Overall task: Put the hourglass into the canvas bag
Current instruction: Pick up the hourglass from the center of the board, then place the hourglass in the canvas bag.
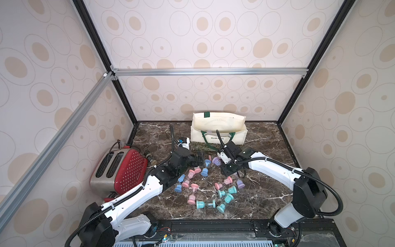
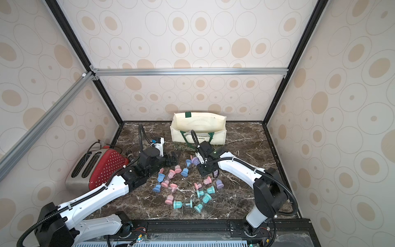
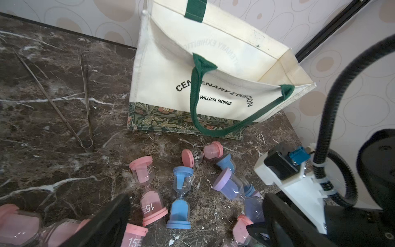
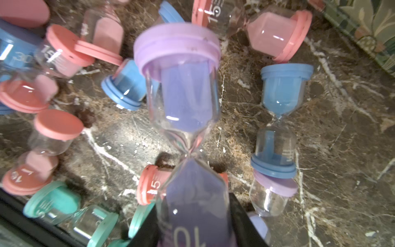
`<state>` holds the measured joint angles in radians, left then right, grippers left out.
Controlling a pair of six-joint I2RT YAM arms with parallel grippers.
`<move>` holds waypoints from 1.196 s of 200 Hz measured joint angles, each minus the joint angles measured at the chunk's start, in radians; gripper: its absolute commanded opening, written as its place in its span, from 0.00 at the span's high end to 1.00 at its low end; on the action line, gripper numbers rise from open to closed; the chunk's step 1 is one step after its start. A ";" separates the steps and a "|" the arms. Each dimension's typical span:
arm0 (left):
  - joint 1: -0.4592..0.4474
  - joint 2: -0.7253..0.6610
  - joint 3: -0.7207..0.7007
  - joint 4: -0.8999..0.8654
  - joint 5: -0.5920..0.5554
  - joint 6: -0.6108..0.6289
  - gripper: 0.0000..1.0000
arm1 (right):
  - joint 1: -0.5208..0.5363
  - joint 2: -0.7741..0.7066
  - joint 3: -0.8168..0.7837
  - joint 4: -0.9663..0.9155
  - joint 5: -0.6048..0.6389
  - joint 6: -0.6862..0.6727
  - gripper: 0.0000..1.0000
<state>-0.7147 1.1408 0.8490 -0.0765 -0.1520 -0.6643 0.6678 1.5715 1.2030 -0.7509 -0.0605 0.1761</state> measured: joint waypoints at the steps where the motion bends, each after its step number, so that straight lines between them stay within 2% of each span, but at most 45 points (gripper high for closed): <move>1: 0.000 0.000 0.002 -0.001 -0.001 0.000 0.03 | -0.001 -0.002 0.003 -0.003 -0.001 0.000 0.76; 77: 0.006 0.027 0.168 -0.033 -0.026 0.079 0.03 | -0.029 -0.056 0.241 -0.150 -0.066 0.001 0.79; 135: 0.038 0.106 0.284 -0.035 -0.025 0.136 0.03 | -0.087 -0.031 0.437 -0.206 -0.043 -0.006 0.81; 162: 0.065 0.152 0.309 -0.026 -0.008 0.144 0.02 | -0.121 0.034 0.518 -0.195 -0.031 -0.007 0.82; 239: 0.138 0.298 0.338 0.021 0.060 0.144 0.03 | -0.166 0.353 0.840 -0.210 0.041 -0.092 0.85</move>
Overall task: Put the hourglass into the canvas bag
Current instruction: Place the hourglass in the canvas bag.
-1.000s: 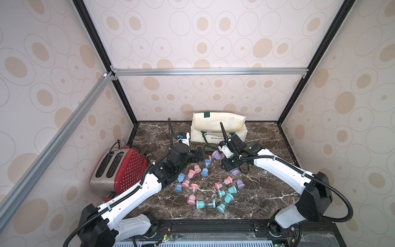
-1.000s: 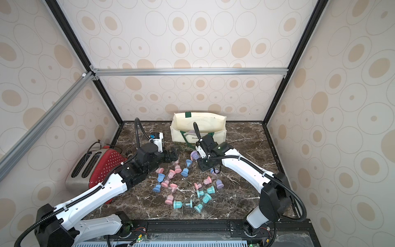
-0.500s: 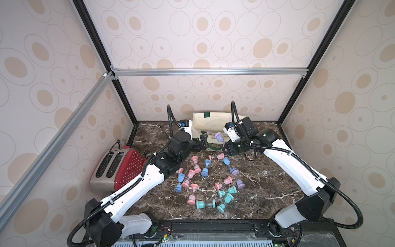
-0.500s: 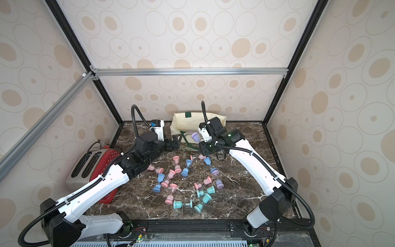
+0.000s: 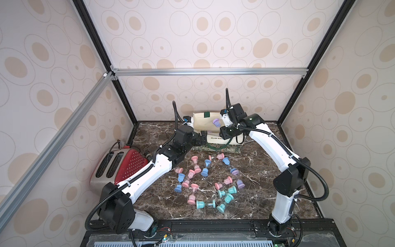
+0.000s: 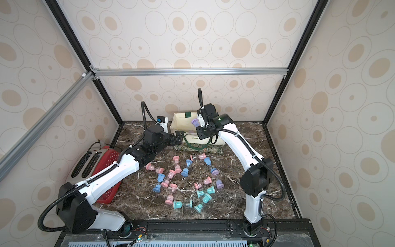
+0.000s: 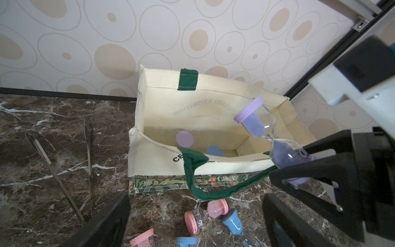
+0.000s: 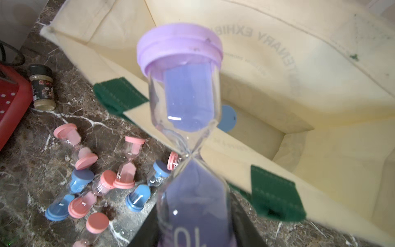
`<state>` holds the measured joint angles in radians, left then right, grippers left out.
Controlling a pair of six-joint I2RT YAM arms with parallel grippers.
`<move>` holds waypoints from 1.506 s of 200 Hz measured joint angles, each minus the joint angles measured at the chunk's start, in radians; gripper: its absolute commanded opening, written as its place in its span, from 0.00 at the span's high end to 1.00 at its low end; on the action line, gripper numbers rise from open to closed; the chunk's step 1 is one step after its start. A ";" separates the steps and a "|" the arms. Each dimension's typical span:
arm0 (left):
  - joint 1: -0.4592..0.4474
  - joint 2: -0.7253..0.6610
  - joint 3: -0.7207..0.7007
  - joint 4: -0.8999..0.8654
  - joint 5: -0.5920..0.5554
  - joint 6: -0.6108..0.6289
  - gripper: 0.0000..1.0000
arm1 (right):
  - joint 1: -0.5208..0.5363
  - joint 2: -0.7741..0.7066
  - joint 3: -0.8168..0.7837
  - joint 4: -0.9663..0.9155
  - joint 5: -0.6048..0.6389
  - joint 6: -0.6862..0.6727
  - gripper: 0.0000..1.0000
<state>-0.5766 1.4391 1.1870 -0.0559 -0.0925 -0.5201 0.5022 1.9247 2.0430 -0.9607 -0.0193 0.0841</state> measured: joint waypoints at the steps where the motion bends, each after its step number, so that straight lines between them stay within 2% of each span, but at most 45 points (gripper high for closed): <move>1: 0.001 0.001 0.000 0.000 0.001 0.000 0.03 | 0.000 0.005 0.007 -0.001 0.001 -0.002 0.85; 61: 0.027 0.109 0.030 0.051 0.051 -0.025 0.03 | -0.031 0.216 0.278 -0.066 -0.003 -0.093 0.86; 85: 0.027 0.137 0.034 0.079 0.064 -0.039 0.03 | -0.040 0.266 0.332 -0.074 -0.002 -0.127 0.86; 163: 0.028 0.192 0.035 0.108 0.066 -0.067 0.03 | -0.048 0.356 0.333 -0.064 0.021 -0.200 0.86; 214: 0.030 0.195 0.032 0.130 0.064 -0.078 0.03 | -0.048 0.364 0.256 0.001 0.020 -0.206 0.85; 278: 0.030 0.195 0.029 0.130 0.064 -0.086 0.03 | -0.049 0.401 0.201 0.067 0.024 -0.206 0.72; 301: 0.030 0.195 0.027 0.130 0.064 -0.086 0.03 | -0.050 0.404 0.187 0.080 0.024 -0.205 0.64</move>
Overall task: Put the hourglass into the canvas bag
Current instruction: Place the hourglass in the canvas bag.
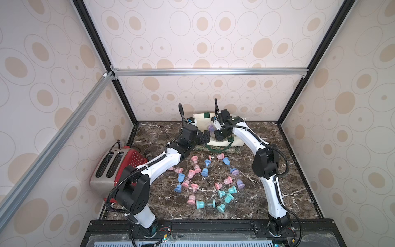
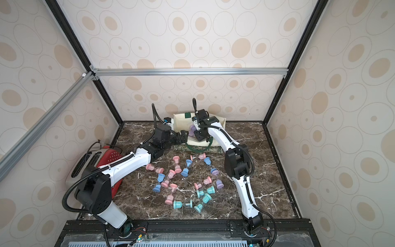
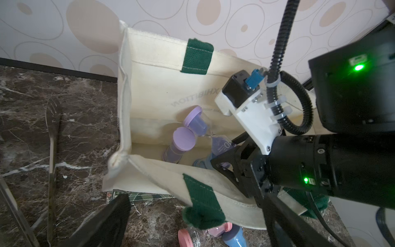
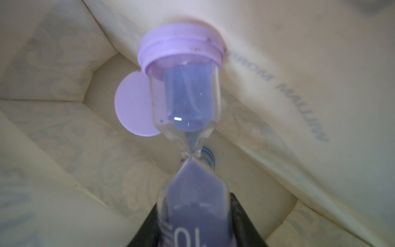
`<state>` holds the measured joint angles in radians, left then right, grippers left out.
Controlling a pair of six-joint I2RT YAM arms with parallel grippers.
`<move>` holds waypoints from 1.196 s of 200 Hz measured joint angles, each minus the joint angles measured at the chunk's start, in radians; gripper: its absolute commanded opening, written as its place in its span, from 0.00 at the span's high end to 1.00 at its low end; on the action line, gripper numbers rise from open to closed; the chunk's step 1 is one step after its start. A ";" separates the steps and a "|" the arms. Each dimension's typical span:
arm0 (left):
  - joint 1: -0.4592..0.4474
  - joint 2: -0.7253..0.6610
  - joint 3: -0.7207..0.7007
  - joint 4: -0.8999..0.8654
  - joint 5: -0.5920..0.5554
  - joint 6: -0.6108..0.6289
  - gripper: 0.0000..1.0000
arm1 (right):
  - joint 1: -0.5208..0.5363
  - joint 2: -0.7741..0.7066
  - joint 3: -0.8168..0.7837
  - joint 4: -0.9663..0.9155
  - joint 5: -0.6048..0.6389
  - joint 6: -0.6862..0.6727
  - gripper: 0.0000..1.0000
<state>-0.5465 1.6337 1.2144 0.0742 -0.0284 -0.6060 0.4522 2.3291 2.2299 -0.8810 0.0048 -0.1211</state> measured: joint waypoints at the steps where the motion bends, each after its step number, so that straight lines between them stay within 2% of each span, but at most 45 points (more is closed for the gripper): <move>1: 0.000 0.000 0.000 0.000 0.000 0.000 0.03 | 0.000 0.000 0.000 0.000 0.000 0.000 0.64; 32: 0.000 0.000 -0.001 0.000 0.000 0.000 0.03 | 0.000 0.000 -0.003 0.008 0.000 0.002 0.53; 90: 0.001 0.000 -0.001 0.000 0.000 0.000 0.02 | -0.001 -0.001 -0.011 0.021 0.011 0.011 0.40; 133: 0.001 -0.002 -0.001 -0.001 0.000 0.000 0.02 | -0.003 -0.026 -0.036 0.029 0.019 0.019 0.26; 192: 0.001 -0.037 -0.001 -0.009 0.000 0.000 0.03 | -0.003 -0.186 -0.097 0.032 -0.016 0.059 0.09; 239: 0.001 -0.100 -0.003 -0.024 0.000 0.000 0.03 | -0.003 -0.348 -0.174 0.035 -0.051 0.137 0.04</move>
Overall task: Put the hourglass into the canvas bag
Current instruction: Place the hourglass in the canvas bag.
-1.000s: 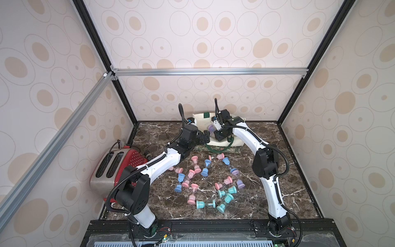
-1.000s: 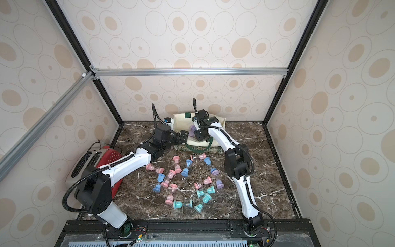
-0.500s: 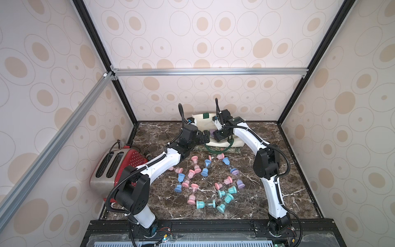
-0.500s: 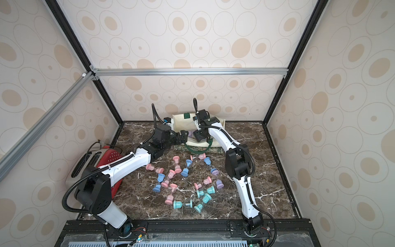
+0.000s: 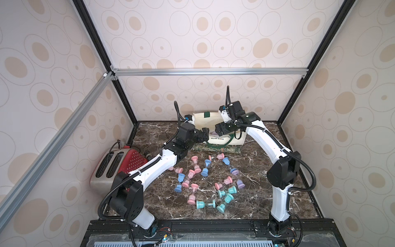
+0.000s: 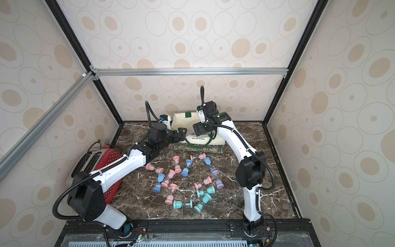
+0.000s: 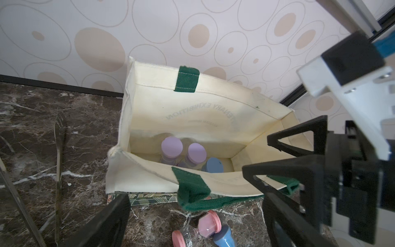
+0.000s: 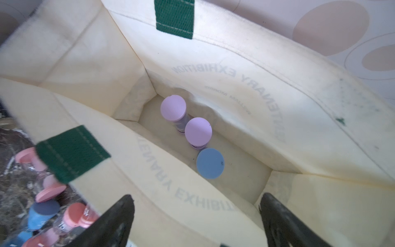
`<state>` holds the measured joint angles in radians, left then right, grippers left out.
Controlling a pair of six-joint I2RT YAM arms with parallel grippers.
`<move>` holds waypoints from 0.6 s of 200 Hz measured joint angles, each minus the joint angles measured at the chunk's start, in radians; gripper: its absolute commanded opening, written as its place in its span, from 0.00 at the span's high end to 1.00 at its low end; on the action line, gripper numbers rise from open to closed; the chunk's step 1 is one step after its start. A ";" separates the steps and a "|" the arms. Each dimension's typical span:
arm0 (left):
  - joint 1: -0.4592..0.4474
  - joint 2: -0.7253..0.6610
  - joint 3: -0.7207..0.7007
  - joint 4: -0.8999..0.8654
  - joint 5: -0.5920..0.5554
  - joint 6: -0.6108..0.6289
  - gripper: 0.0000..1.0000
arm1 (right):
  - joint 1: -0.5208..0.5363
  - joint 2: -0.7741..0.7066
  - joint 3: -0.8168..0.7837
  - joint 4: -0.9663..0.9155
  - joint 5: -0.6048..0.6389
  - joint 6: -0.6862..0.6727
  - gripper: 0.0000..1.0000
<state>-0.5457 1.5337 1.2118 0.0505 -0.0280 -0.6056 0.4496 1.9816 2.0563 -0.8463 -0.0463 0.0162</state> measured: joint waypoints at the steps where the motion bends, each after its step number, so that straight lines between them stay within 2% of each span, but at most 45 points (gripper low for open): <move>1: 0.000 -0.002 -0.001 0.000 0.000 0.000 0.03 | 0.000 -0.005 -0.002 -0.001 -0.001 0.002 0.04; 47: -0.011 -0.072 -0.037 -0.022 0.019 0.000 0.03 | 0.003 -0.140 -0.113 -0.027 -0.011 0.094 0.04; 120: -0.097 -0.217 -0.225 -0.038 0.051 -0.002 0.03 | 0.052 -0.493 -0.547 -0.090 0.066 0.250 0.05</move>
<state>-0.6430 1.3170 0.9867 0.0128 0.0231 -0.6079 0.5014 1.4887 1.5089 -0.9367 0.0196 0.2665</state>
